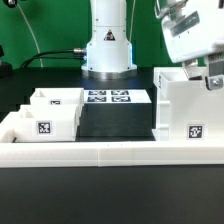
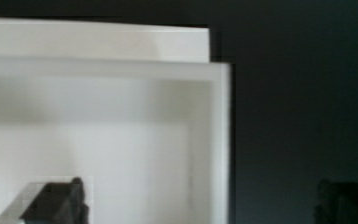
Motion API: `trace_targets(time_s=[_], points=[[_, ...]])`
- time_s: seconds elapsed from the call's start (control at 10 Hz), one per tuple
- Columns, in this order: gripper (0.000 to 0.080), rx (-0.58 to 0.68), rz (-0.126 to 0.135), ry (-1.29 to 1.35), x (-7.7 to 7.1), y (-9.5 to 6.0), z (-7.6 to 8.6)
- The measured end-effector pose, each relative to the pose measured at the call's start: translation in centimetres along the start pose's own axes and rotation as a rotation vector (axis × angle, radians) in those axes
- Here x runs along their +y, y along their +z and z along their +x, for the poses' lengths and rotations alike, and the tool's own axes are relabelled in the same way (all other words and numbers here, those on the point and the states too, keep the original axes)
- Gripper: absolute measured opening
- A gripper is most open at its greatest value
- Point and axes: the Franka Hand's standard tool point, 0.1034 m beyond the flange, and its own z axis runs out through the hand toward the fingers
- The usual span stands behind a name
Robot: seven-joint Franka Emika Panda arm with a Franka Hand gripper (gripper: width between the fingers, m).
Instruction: Assemble drawer
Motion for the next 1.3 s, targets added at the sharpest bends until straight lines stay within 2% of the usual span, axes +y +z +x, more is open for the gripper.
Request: trace_targets(time_s=[0.1,0.2,0.3,0.4,0.6,0.7,0.9,1.1,1.2,1.3], points=[[0.0649,-0.006,-0.002,-0.077,0.8,-1.3,0.1],[0.0649,-0.011,0.007,-0.116,1.1,-2.6,0.3],[0.0649,-0.020,0.032,-0.176,1.4,-3.9,1.0],[0.0649,-0.020,0.053,-0.167,1.6,-4.5,1.6],[0.0649,-0.020,0.048,-0.179,1.7,-4.2,1.5],[0.0649,-0.019,0.040,-0.249,1.8,-4.2,1.5],[0.0649,-0.034,-0.061,-0.670,3.4,-4.2,2.3],[0.0649,-0.052,-0.070,-0.987,4.0,-4.9,3.7],[0.0649,-0.078,-0.074,-1.131,4.5,-5.5,5.0],[0.0649,-0.071,-0.036,-1.127,4.6,-5.8,6.2]])
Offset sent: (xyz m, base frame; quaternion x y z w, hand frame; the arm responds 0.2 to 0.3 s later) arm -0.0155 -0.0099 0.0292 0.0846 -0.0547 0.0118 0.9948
